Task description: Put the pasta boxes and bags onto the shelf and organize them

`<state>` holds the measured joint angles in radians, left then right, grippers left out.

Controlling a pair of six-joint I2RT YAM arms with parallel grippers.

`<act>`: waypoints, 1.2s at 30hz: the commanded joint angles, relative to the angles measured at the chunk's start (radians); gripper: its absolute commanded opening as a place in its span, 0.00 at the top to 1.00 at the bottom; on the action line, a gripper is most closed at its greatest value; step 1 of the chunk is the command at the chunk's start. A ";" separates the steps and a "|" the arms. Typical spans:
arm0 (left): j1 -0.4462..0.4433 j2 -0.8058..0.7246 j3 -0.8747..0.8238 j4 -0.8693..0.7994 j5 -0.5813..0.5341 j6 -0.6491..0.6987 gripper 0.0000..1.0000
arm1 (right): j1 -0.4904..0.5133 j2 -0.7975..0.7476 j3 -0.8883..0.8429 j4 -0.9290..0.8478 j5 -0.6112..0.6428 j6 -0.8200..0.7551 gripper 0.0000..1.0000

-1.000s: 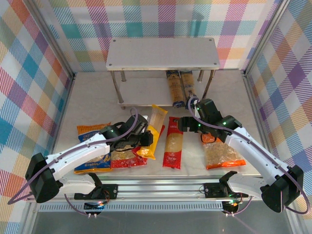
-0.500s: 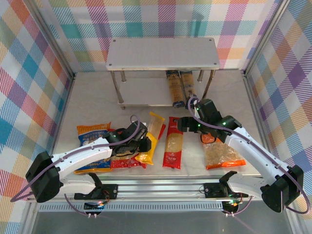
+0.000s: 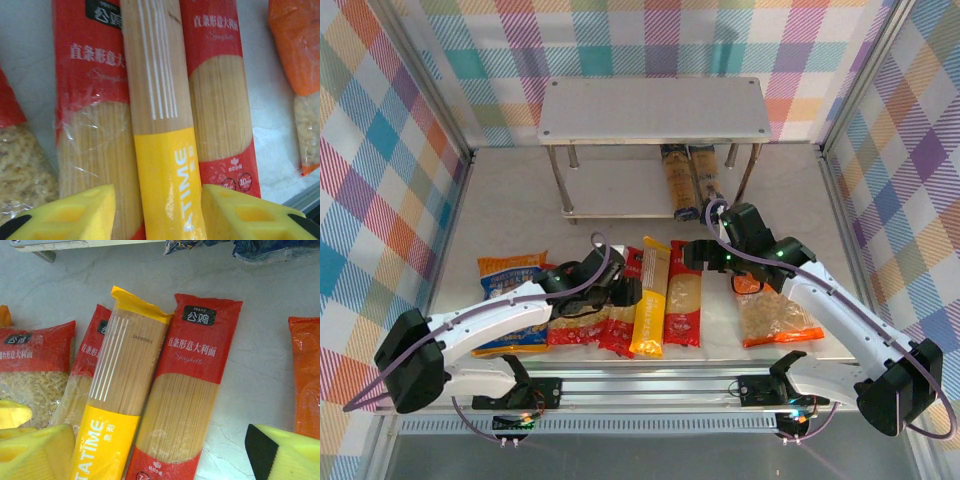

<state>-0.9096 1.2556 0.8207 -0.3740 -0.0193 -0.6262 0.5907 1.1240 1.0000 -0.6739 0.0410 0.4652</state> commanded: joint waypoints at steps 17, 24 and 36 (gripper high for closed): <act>-0.148 0.281 0.137 -0.100 -0.075 -0.010 0.45 | 0.008 -0.071 -0.024 -0.025 0.031 0.022 0.11; -0.180 0.295 0.132 -0.161 -0.082 -0.030 0.41 | 0.008 -0.064 -0.025 -0.019 0.026 0.021 0.11; -0.190 0.332 0.130 -0.061 -0.014 -0.036 0.36 | 0.008 -0.066 -0.020 -0.021 0.021 0.029 0.11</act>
<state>-1.0927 1.5517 0.9340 -0.4713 -0.0704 -0.6476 0.5907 1.0641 0.9794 -0.6857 0.0628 0.4835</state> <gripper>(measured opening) 0.638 0.891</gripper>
